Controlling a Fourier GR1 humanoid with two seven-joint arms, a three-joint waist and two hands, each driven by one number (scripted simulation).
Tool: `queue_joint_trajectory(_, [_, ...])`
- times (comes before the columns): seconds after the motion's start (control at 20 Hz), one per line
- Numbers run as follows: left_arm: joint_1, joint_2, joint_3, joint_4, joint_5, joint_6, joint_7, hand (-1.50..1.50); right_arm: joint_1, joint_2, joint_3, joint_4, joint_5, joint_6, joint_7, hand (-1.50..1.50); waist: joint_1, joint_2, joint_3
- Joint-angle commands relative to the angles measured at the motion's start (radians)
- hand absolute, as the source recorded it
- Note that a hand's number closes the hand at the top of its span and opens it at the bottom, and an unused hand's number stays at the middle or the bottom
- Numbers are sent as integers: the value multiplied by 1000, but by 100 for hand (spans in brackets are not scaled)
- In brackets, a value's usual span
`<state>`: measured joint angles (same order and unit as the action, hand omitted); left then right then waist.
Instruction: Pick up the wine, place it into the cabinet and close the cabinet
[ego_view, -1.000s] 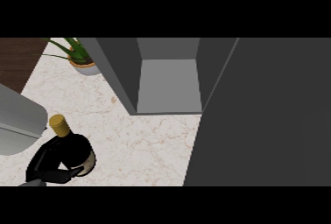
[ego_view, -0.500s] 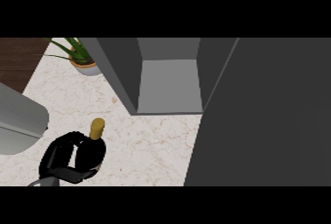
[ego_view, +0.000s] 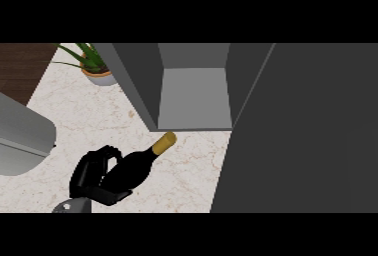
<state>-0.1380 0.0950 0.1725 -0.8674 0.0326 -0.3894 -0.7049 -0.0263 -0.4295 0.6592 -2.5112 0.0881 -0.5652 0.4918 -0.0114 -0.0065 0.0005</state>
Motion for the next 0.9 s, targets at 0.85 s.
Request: queue_joint_trajectory(0.85, [184,-95,-395,-542,124,266,284,150,133,-76,21,-241,49,-11,-4,-150,-6,-1,-1])
